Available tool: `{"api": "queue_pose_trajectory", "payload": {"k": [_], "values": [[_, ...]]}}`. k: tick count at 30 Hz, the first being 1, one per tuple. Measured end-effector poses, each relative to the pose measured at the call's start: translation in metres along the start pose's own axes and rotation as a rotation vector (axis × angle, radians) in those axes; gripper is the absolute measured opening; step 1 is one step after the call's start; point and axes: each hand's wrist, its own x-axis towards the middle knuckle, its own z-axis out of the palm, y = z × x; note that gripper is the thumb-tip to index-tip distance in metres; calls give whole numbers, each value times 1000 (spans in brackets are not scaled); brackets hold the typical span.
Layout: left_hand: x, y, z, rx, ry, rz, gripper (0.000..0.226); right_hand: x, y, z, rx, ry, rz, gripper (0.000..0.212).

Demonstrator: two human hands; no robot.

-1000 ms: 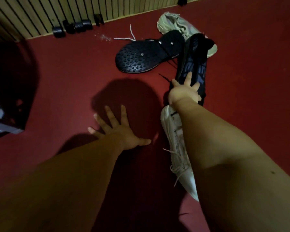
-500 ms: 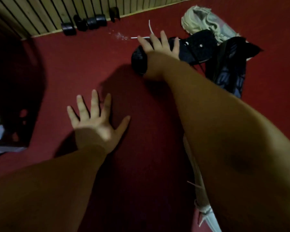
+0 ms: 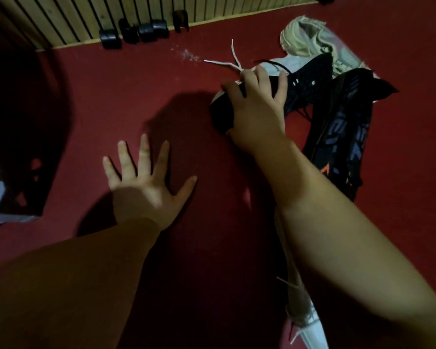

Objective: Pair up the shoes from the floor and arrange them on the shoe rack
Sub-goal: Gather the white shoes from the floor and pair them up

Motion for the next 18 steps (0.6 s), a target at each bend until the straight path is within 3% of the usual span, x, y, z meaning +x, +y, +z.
{"api": "queue_pose_trajectory", "payload": {"k": [4,9,14,18], "values": [[2,0,-1,29,-35,-29,88,-46,7,-5,80,143,108,71],[1,0,-3,43,-63,-15,88,-92,13,-29,179,-132,291,94],[2,0,-4,44,-91,-6,89,-92,-1,-29,427,-96,683,103],[2,0,-4,43,-100,-1,89,-84,-4,-5,475,-141,816,118]]}}
